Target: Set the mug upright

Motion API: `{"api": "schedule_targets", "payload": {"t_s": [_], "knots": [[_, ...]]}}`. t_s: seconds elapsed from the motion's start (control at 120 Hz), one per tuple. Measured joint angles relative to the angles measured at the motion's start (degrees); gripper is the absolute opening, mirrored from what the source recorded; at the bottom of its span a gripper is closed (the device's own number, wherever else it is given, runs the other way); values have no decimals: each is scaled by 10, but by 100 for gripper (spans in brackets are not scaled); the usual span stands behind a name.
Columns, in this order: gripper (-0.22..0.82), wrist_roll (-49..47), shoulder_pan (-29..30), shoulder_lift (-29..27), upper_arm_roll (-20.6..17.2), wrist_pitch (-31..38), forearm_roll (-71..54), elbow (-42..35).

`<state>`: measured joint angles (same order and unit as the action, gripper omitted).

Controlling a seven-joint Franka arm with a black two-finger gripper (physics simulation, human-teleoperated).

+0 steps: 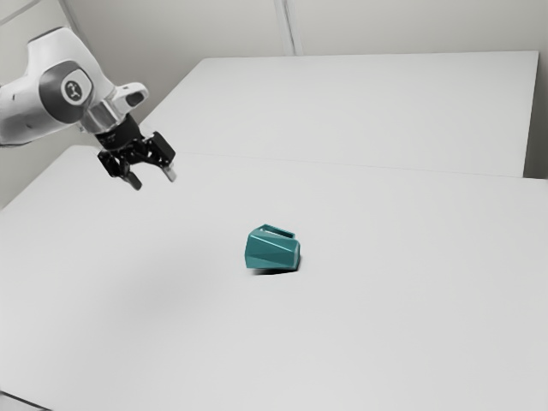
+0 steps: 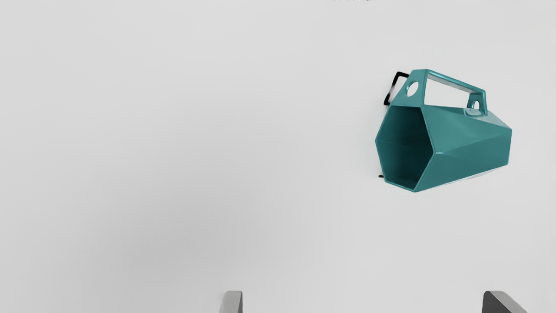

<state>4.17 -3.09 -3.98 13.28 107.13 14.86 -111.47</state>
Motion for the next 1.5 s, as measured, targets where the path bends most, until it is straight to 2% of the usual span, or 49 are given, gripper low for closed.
{"api": "schedule_targets", "payload": {"t_s": [0.242,0.467,0.775,1.075,1.467,1.5], "knots": [[60,56,12,75,0,25,193,-37],[60,124,10,133,0,32,288,-57],[60,220,6,217,0,50,385,-16],[60,288,-18,228,-1,55,448,-20],[60,338,-28,226,-36,83,506,-45],[58,341,-28,225,-37,84,506,-46]]}}
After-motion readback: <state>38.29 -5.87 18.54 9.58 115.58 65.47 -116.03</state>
